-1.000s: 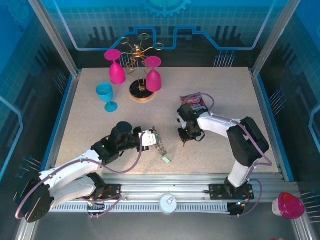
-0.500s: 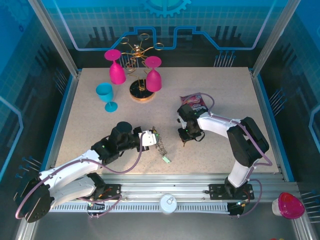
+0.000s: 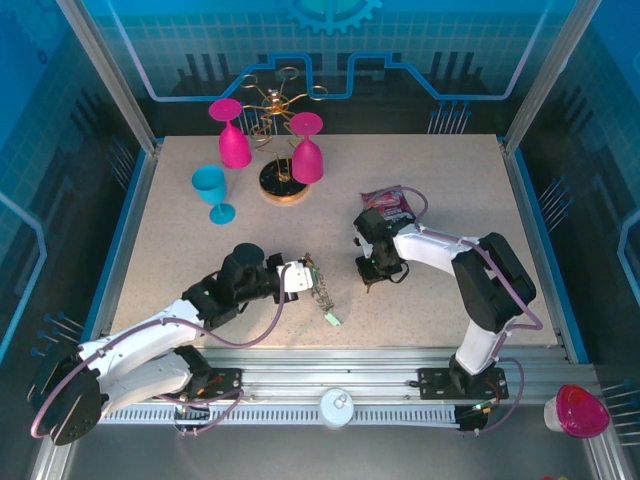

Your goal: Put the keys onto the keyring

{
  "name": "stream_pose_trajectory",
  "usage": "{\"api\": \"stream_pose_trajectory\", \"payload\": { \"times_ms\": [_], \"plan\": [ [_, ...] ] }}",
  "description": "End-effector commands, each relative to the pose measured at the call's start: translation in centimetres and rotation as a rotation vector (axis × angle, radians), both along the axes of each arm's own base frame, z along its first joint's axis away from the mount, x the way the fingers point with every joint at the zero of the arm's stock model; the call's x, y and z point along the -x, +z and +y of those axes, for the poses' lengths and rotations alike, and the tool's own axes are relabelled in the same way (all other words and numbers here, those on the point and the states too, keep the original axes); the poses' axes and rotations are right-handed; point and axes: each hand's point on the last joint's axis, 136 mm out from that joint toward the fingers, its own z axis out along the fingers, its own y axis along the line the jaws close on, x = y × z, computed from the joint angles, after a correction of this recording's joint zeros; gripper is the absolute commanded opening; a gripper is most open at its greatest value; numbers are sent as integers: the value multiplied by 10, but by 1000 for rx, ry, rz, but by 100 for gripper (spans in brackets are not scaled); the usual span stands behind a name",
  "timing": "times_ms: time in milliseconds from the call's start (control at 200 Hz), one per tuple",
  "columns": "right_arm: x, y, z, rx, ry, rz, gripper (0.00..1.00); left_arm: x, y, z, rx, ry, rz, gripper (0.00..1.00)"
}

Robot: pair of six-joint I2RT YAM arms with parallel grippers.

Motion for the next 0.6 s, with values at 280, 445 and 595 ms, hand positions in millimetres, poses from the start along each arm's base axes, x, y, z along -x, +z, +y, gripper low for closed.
{"api": "stream_pose_trajectory", "payload": {
  "times_ms": [280, 445, 595],
  "plan": [
    [6, 21, 5, -2, 30, -29, 1, 1, 8, -1, 24, 1, -9, 0],
    [9, 58, 16, -25, 165, -167, 0, 0, 10, -1, 27, 4, -17, 0],
    [17, 97, 28, -83, 306, -328, 0, -1, 12, -3, 31, 1, -19, 0]
  ]
}}
